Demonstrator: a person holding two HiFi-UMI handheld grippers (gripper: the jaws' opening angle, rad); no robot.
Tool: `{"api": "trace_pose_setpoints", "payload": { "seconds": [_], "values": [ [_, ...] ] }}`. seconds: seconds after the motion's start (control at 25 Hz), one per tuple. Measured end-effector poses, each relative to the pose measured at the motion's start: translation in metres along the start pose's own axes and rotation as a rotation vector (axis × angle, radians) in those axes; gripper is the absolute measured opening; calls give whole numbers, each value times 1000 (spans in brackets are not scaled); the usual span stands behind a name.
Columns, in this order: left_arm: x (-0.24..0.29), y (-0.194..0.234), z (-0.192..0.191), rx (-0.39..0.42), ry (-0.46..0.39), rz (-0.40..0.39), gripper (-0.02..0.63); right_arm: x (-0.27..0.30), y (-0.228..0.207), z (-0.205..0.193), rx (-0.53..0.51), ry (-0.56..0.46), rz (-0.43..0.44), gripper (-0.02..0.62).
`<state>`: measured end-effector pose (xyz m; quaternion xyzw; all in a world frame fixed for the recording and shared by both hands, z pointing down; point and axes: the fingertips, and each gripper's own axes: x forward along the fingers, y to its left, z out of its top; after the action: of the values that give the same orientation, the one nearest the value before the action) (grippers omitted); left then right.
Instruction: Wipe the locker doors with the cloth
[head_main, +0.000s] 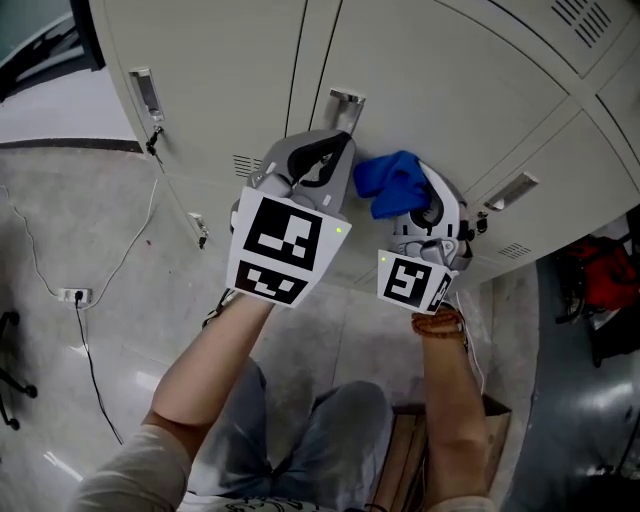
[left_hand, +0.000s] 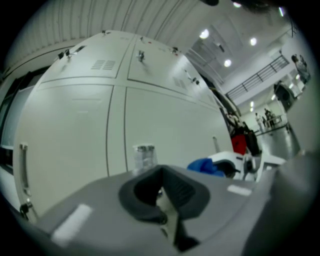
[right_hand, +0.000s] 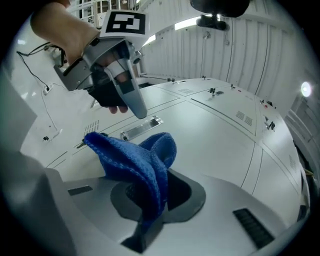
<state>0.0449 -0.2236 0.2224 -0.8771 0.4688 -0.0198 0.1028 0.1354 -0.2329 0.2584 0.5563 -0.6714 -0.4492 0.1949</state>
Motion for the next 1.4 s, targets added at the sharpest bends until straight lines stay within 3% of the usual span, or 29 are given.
{"api": "trace_pose_setpoints", "payload": {
  "seconds": [0.36, 0.68, 0.96, 1.4],
  "values": [
    [-7, 3, -39, -22, 42, 9, 3, -20, 81, -46, -115, 82, 119, 29],
    [-9, -12, -58, -34, 37, -14, 3, -43, 102, -98, -218, 169, 159, 29],
    [-3, -15, -43, -34, 19, -21, 3, -45, 56, -98, -252, 230, 109, 29],
    [-2, -5, 42, -20, -78, -6, 3, -13, -64, -18, -306, 172, -55, 29]
  ]
}}
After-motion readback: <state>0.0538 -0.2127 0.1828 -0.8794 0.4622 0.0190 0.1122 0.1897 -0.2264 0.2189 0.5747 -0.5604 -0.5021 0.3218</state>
